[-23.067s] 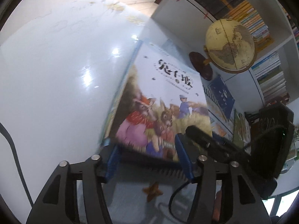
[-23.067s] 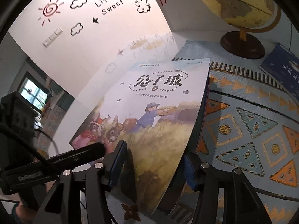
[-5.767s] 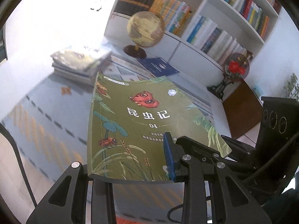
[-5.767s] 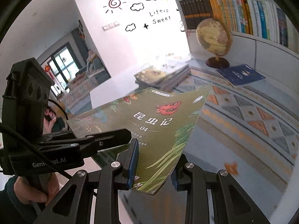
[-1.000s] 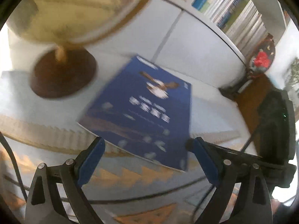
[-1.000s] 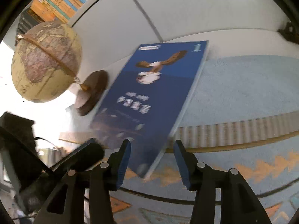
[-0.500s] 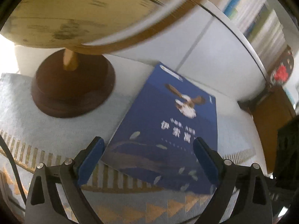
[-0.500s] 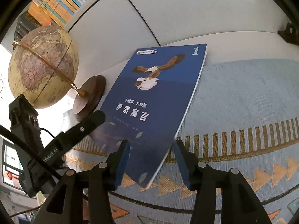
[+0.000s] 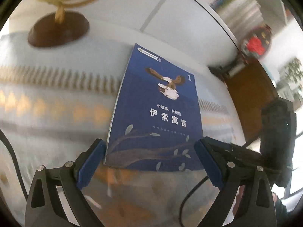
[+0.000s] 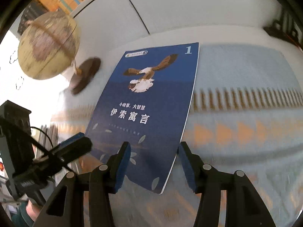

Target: Organize books

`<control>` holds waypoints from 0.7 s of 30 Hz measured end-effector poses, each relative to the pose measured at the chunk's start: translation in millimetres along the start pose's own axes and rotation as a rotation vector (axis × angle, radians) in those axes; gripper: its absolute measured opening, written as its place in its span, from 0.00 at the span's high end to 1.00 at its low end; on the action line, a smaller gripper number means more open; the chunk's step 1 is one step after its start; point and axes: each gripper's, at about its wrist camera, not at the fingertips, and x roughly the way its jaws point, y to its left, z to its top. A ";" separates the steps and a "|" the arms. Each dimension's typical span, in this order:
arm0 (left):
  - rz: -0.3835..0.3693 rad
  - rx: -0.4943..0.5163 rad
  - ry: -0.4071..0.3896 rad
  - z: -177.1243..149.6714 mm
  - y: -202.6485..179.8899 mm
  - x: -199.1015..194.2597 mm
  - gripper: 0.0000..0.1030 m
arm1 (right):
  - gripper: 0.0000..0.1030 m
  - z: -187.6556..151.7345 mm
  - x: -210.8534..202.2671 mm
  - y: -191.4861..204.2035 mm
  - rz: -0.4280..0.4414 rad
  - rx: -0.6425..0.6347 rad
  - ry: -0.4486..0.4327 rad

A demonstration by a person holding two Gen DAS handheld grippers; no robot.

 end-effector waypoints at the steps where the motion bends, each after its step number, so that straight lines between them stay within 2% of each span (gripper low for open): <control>1: -0.010 0.011 0.021 -12.7 -6.8 -2.6 0.08 | 0.48 -15.2 -8.0 -3.0 0.002 -0.007 0.016; 5: -0.060 0.023 0.077 -47.5 -22.4 -12.8 0.08 | 0.48 -54.9 -32.0 -16.0 0.018 0.013 0.056; 7: 0.000 0.028 0.062 -54.3 -26.4 -16.0 0.10 | 0.48 -69.9 -41.6 -25.0 0.032 0.064 0.059; 9: 0.039 0.034 0.059 -51.0 -27.1 -16.9 0.11 | 0.49 -78.6 -48.1 -29.3 -0.009 0.088 0.035; 13: 0.139 0.141 0.100 -49.2 -42.0 -5.5 0.13 | 0.55 -87.3 -48.6 -21.7 -0.001 0.095 0.009; 14: 0.150 0.163 0.106 -49.0 -45.4 -3.3 0.17 | 0.57 -86.9 -44.5 -16.4 0.006 0.092 0.010; 16: 0.158 0.168 0.115 -47.6 -49.3 -0.5 0.17 | 0.57 -87.1 -41.4 -7.9 -0.042 0.069 -0.007; 17: 0.138 0.147 0.118 -45.1 -46.5 -1.3 0.17 | 0.57 -86.9 -39.7 -4.9 -0.070 0.053 -0.012; 18: 0.067 0.090 0.107 -40.8 -39.2 -8.3 0.17 | 0.57 -87.3 -40.5 -5.3 -0.079 0.050 -0.024; 19: -0.016 0.040 0.092 -39.5 -32.9 -15.4 0.17 | 0.57 -86.6 -40.6 -6.8 -0.076 0.061 -0.031; 21: -0.238 -0.100 0.049 -36.0 -15.7 -33.6 0.17 | 0.56 -87.6 -46.1 -19.7 -0.062 0.098 -0.046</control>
